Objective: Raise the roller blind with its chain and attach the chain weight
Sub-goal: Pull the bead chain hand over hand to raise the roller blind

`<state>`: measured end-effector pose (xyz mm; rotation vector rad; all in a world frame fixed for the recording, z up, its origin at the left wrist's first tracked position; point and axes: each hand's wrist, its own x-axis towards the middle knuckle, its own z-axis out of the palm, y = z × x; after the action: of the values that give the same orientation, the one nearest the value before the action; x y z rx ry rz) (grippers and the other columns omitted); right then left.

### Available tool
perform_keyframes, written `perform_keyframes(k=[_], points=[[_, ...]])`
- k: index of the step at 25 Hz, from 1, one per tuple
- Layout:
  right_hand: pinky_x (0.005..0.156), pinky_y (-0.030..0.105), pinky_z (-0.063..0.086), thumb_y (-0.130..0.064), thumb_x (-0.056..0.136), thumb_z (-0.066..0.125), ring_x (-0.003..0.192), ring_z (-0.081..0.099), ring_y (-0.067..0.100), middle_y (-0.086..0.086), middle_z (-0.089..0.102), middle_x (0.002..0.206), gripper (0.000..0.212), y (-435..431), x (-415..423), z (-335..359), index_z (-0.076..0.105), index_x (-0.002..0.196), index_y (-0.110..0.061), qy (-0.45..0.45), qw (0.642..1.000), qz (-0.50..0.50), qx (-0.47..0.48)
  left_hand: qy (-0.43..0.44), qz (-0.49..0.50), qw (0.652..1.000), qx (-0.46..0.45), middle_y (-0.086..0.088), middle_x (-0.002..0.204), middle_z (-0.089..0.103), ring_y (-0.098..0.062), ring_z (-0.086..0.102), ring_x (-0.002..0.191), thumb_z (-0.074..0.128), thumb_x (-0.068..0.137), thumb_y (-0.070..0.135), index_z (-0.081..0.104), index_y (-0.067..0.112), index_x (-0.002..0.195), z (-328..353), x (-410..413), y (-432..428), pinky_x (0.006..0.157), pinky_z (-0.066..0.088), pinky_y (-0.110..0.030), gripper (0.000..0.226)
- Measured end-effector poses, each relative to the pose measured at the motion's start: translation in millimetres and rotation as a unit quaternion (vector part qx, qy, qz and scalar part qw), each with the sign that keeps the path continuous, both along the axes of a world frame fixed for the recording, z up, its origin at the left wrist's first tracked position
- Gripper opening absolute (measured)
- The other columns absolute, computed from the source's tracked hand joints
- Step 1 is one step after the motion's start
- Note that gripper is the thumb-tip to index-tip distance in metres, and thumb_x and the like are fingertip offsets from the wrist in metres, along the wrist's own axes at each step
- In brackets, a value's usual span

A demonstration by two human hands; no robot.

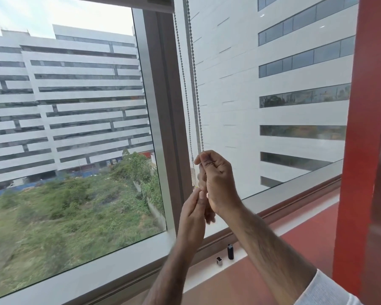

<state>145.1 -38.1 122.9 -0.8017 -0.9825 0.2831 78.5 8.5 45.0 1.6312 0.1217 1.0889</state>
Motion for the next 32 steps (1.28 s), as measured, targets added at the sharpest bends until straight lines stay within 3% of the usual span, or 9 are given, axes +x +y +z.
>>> perform_keyframes(k=[3, 5, 8, 10, 13, 17, 22, 28, 32], points=[[0.046, 0.024, 0.025, -0.010, 0.108, 0.045, 0.044, 0.028, 0.009, 0.003, 0.034, 0.053, 0.027, -8.1, 2.3, -18.7, 0.055, 0.088, 0.005, -0.018, 0.999, -0.044, -0.005, -0.020, -0.024, 0.999, -0.044, 0.002, 0.116, 0.077, -0.011, 0.071, 0.113, 0.039, 0.111, 0.007, 0.066, 0.007, 0.125, 17.0, -3.0, 12.4, 0.099, 0.054, -0.028, 0.031], [0.044, 0.021, 0.028, -0.011, 0.108, 0.046, 0.045, 0.030, 0.006, -0.004, 0.039, 0.054, 0.027, -12.1, -2.9, -40.1, 0.055, 0.089, 0.007, 0.002, 0.999, -0.028, -0.028, -0.049, -0.030, 0.995, -0.084, -0.005, 0.131, 0.074, -0.020, 0.068, 0.126, 0.038, 0.111, 0.007, 0.062, 0.009, 0.136, 41.0, -3.6, 12.5, 0.107, 0.053, -0.034, 0.034], [0.040, 0.018, 0.023, -0.009, 0.108, 0.047, 0.041, 0.026, 0.005, -0.001, 0.035, 0.053, 0.029, -15.8, -12.0, -67.8, 0.053, 0.083, 0.005, 0.031, 0.998, -0.002, -0.055, -0.051, -0.082, 0.992, -0.075, -0.012, 0.126, 0.076, -0.026, 0.074, 0.115, 0.036, 0.112, 0.011, 0.062, 0.011, 0.136, 71.4, -1.4, -1.5, 0.095, 0.058, -0.034, 0.035], [0.041, 0.016, 0.024, -0.007, 0.107, 0.047, 0.040, 0.027, 0.002, -0.005, 0.037, 0.051, 0.032, -16.9, -13.3, -74.7, 0.054, 0.076, -0.004, 0.024, 0.998, -0.010, -0.058, -0.056, -0.091, 0.992, -0.065, -0.014, 0.102, 0.079, -0.025, 0.078, 0.084, 0.036, 0.113, 0.016, 0.064, 0.012, 0.134, 77.2, 2.7, -10.7, 0.071, 0.060, -0.034, 0.035], [0.042, 0.015, 0.026, -0.008, 0.107, 0.047, 0.043, 0.029, 0.001, -0.006, 0.039, 0.054, 0.028, -19.0, -8.8, -75.3, 0.056, 0.083, 0.002, 0.018, 0.997, -0.012, -0.068, -0.116, -0.052, 0.990, -0.058, -0.001, 0.061, 0.043, -0.008, 0.033, 0.046, 0.041, 0.112, 0.018, 0.068, 0.013, 0.129, 72.1, 14.8, -15.0, 0.041, 0.025, -0.023, 0.032], [0.052, 0.022, 0.037, -0.014, 0.105, 0.052, 0.051, 0.045, 0.011, 0.005, 0.050, 0.060, 0.032, -21.3, 8.6, -75.9, 0.053, 0.093, 0.015, 0.008, 0.997, 0.016, -0.077, -0.139, 0.011, 0.990, -0.012, 0.013, 0.055, 0.035, -0.007, 0.021, 0.047, 0.044, 0.111, 0.018, 0.072, 0.017, 0.110, 69.8, 21.2, -11.6, 0.043, 0.019, -0.023, 0.029], [0.095, 0.041, 0.051, -0.023, 0.105, 0.047, 0.102, 0.070, 0.030, 0.012, 0.077, 0.102, 0.031, -28.0, 24.0, -31.0, 0.071, 0.104, -0.003, 0.010, 0.996, -0.071, -0.051, -0.136, 0.041, 0.989, 0.027, 0.015, 0.056, 0.040, -0.004, 0.030, 0.048, 0.044, 0.111, 0.020, 0.071, 0.022, 0.102, 61.1, 21.9, -4.7, 0.048, 0.026, -0.022, 0.028], [0.083, 0.037, 0.056, -0.016, 0.108, 0.041, 0.095, 0.072, 0.027, 0.016, 0.078, 0.106, 0.032, -20.8, 7.7, 23.1, 0.067, 0.118, -0.002, 0.023, 0.999, 0.032, -0.034, -0.085, 0.057, 0.994, 0.034, 0.014, 0.058, 0.048, -0.007, 0.030, 0.051, 0.046, 0.108, 0.020, 0.068, 0.037, 0.089, 20.1, 17.3, 6.9, 0.053, 0.027, -0.028, 0.034], [0.063, 0.033, 0.052, -0.017, 0.108, 0.044, 0.069, 0.066, 0.025, 0.014, 0.075, 0.088, 0.028, -12.4, -2.0, 19.0, 0.067, 0.114, -0.004, 0.035, 0.996, 0.060, -0.058, -0.069, 0.061, 0.994, 0.049, 0.015, 0.074, 0.060, -0.004, 0.043, 0.064, 0.046, 0.105, 0.020, 0.069, 0.033, 0.092, 2.8, 7.0, 5.7, 0.060, 0.036, -0.026, 0.030]])
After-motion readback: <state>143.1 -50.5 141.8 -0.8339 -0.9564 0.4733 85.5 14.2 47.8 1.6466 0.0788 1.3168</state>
